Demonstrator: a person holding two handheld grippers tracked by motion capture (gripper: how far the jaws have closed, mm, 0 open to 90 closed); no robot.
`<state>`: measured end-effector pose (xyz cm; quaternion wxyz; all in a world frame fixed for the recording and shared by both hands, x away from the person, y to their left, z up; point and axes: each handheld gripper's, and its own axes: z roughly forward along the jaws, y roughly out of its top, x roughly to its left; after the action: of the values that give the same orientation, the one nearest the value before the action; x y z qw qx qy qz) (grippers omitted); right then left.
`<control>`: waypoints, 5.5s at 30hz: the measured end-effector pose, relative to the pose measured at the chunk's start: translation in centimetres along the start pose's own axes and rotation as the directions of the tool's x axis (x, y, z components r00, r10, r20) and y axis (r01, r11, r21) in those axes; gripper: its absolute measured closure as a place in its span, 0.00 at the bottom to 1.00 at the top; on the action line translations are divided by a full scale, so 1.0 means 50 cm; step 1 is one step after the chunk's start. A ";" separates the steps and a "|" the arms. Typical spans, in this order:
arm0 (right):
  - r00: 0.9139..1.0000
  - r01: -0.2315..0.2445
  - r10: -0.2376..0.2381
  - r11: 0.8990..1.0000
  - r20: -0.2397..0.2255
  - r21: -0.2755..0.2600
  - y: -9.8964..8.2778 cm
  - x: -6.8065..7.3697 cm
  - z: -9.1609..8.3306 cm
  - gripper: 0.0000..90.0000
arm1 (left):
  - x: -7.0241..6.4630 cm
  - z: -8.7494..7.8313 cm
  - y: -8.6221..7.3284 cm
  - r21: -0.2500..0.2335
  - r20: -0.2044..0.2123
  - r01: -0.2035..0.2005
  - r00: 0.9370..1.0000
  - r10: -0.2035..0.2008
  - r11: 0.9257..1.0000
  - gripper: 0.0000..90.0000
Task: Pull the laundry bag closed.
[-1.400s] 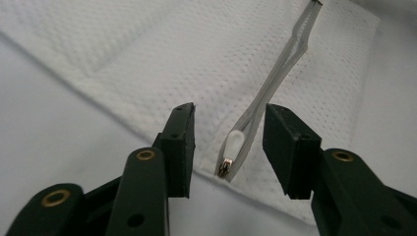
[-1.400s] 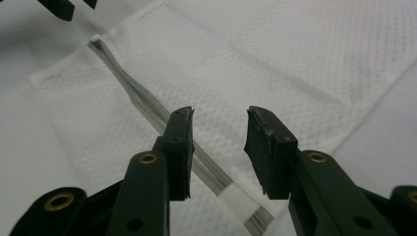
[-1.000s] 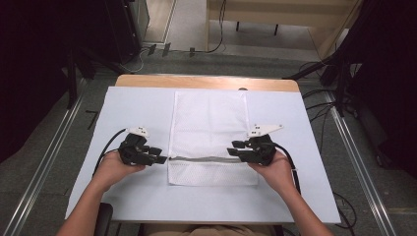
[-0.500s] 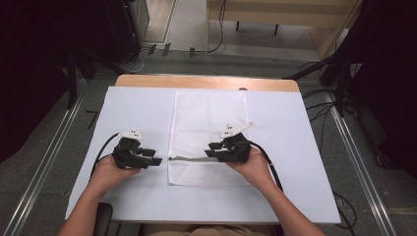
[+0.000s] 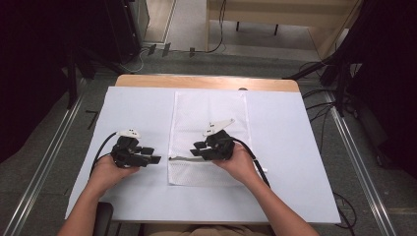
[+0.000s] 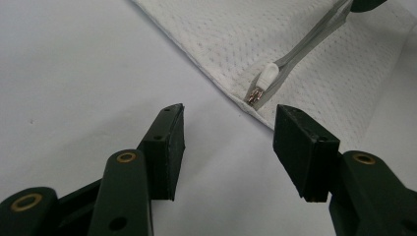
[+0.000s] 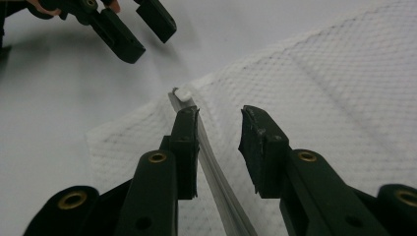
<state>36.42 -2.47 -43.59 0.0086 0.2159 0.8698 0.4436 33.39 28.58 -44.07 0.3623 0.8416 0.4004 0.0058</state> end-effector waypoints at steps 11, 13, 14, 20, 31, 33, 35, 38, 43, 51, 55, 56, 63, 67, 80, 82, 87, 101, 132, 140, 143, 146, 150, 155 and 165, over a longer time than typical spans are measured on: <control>0.999 0.031 -0.030 0.999 -0.034 0.044 0.025 0.016 0.067 0.80 | 0.003 -0.001 -0.001 -0.003 0.004 -0.004 1.000 0.004 1.000 0.51; 0.999 0.036 -0.034 0.998 -0.043 0.047 0.029 0.021 0.079 0.80 | 0.002 -0.001 -0.001 -0.006 0.006 -0.003 1.000 0.003 1.000 0.51; 0.998 0.041 -0.038 0.998 -0.043 0.051 0.031 0.023 0.084 0.80 | 0.003 -0.002 -0.001 -0.008 0.006 -0.007 1.000 0.007 1.000 0.51; 0.997 0.056 -0.052 0.995 -0.049 0.088 0.035 0.026 0.109 0.80 | 0.004 -0.004 -0.001 -0.008 0.007 -0.001 1.000 0.001 1.000 0.52; 0.996 0.068 -0.059 0.989 -0.067 0.130 0.038 0.028 0.145 0.80 | 0.005 -0.004 -0.001 -0.007 0.012 0.001 1.000 -0.001 1.000 0.52; 0.996 0.065 -0.056 0.989 -0.071 0.133 0.037 0.028 0.147 0.81 | 0.004 -0.004 -0.001 -0.010 0.013 0.005 1.000 -0.005 1.000 0.52; 0.995 0.070 -0.060 0.988 -0.076 0.136 0.036 0.031 0.153 0.84 | 0.004 -0.003 -0.001 -0.010 0.013 0.004 1.000 -0.004 1.000 0.52; 0.995 0.077 -0.066 0.987 -0.080 0.138 0.037 0.034 0.153 0.90 | 0.003 -0.002 0.000 -0.007 0.016 0.002 1.000 -0.002 1.000 0.52; 0.994 0.075 -0.063 0.988 -0.090 0.137 0.044 0.034 0.147 0.93 | -0.004 0.000 0.000 -0.002 0.025 -0.002 1.000 0.002 1.000 0.52; 0.993 0.087 -0.075 0.988 -0.094 0.129 0.064 0.040 0.141 0.94 | -0.026 0.009 -0.001 0.009 0.020 0.008 1.000 -0.009 1.000 0.52; 0.992 0.088 -0.077 0.989 -0.096 0.121 0.070 0.039 0.137 0.94 | -0.033 0.017 0.000 0.018 0.035 0.013 0.999 -0.014 1.000 0.52; 0.993 0.085 -0.074 0.989 -0.097 0.118 0.072 0.039 0.134 0.95 | -0.035 0.021 0.001 0.022 0.034 0.012 0.999 -0.012 1.000 0.52; 0.993 0.085 -0.075 0.991 -0.094 0.107 0.075 0.040 0.130 0.98 | -0.030 0.048 0.011 0.036 0.063 0.036 0.997 -0.039 0.999 0.53; 0.993 0.084 -0.074 0.990 -0.095 0.110 0.074 0.038 0.131 0.98 | -0.026 0.061 0.014 0.051 0.080 0.047 0.995 -0.051 0.998 0.56; 0.994 0.045 -0.033 0.993 -0.106 0.112 0.075 0.036 0.129 0.98 | -0.016 0.072 0.022 0.077 0.103 0.106 0.988 -0.114 0.991 0.84; 0.993 0.047 -0.035 0.993 -0.111 0.108 0.075 0.036 0.127 0.98 | -0.015 0.071 0.022 0.081 0.111 0.099 0.988 -0.108 0.992 0.83; 0.994 0.044 -0.035 0.996 -0.107 0.080 0.079 0.037 0.116 0.98 | -0.019 0.072 0.022 0.076 0.140 0.088 0.985 -0.098 0.993 0.71; 0.992 0.018 -0.006 0.996 -0.127 0.091 0.076 0.029 0.111 0.98 | -0.027 0.068 0.024 0.099 0.150 0.057 0.986 -0.072 0.993 1.00; 0.983 0.053 -0.027 0.988 -0.184 0.142 0.052 0.016 0.107 0.98 | -0.025 0.052 0.021 0.105 0.146 0.032 0.988 -0.048 0.994 1.00; 0.979 0.028 -0.001 0.991 -0.205 0.130 0.060 0.026 0.112 0.98 | -0.027 0.059 0.023 0.084 0.161 0.022 0.986 -0.035 0.996 0.86; 0.977 0.011 0.016 0.992 -0.212 0.128 0.059 0.021 0.111 0.98 | -0.025 0.057 0.025 0.077 0.165 0.030 0.985 -0.043 0.997 0.96; 0.979 -0.004 0.030 0.992 -0.203 0.124 0.059 0.020 0.116 0.98 | -0.024 0.056 0.029 0.083 0.161 0.042 0.985 -0.055 0.996 0.98; 0.977 -0.009 0.035 0.992 -0.210 0.125 0.056 0.018 0.119 0.98 | -0.027 0.056 0.029 0.095 0.152 0.037 0.987 -0.051 0.995 0.99; 0.979 0.035 -0.007 0.991 -0.203 0.132 0.055 0.018 0.113 0.98 | -0.026 0.055 0.029 0.095 0.149 0.039 0.987 -0.053 0.995 0.99; 0.973 0.067 -0.039 0.991 -0.226 0.118 0.046 0.010 0.100 0.99 | -0.024 0.046 0.029 0.084 0.163 0.033 0.986 -0.046 0.996 1.00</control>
<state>37.86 2.73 -44.76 -0.0909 0.1413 0.8968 0.4092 34.24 25.77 -44.55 0.3596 0.8452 0.3857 -0.0874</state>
